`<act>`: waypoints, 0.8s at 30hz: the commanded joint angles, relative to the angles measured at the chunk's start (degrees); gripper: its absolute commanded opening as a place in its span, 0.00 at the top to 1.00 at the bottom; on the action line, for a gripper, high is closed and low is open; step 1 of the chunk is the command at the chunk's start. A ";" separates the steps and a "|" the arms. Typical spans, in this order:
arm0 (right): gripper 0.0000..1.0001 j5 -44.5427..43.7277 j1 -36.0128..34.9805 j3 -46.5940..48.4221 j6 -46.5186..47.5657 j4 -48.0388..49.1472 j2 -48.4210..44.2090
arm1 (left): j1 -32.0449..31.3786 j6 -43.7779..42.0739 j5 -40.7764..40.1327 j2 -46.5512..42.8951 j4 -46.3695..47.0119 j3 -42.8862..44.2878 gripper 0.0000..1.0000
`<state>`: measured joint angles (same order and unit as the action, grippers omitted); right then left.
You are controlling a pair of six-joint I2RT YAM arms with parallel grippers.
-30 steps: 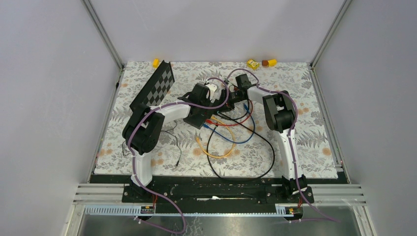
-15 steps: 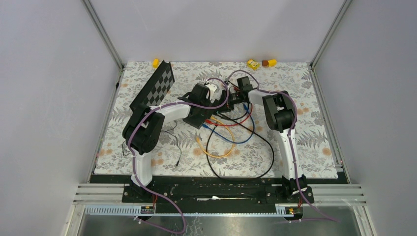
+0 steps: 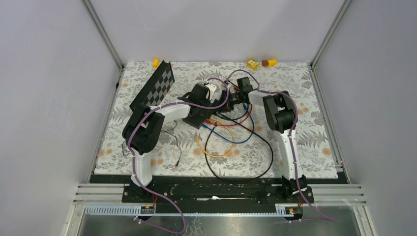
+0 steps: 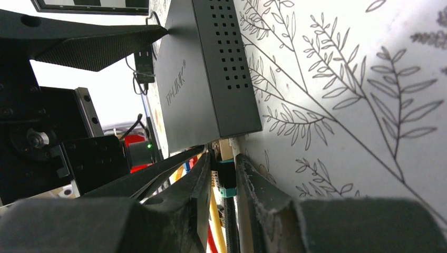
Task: Pull the plug from the switch port
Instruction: Pull the connector from the switch port.
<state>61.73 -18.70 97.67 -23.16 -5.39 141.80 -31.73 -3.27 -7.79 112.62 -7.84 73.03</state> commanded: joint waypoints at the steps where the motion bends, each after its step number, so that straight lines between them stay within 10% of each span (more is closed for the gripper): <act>1: 1.00 -6.18 -0.60 -9.22 -5.47 8.17 -2.87 | 1.62 -0.33 -3.29 1.99 -4.13 -0.29 0.03; 15: 1.00 -4.98 2.08 8.89 13.53 -16.75 3.82 | 2.08 -0.40 -3.42 1.65 -4.38 -0.60 0.03; 24: 1.00 -5.03 0.58 -10.20 -6.38 9.99 -3.20 | 2.29 -0.15 -3.56 2.09 -4.51 -0.20 0.03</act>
<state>61.65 -18.57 97.82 -20.78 -5.52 141.60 -31.66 -3.38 -7.73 112.62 -7.81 73.03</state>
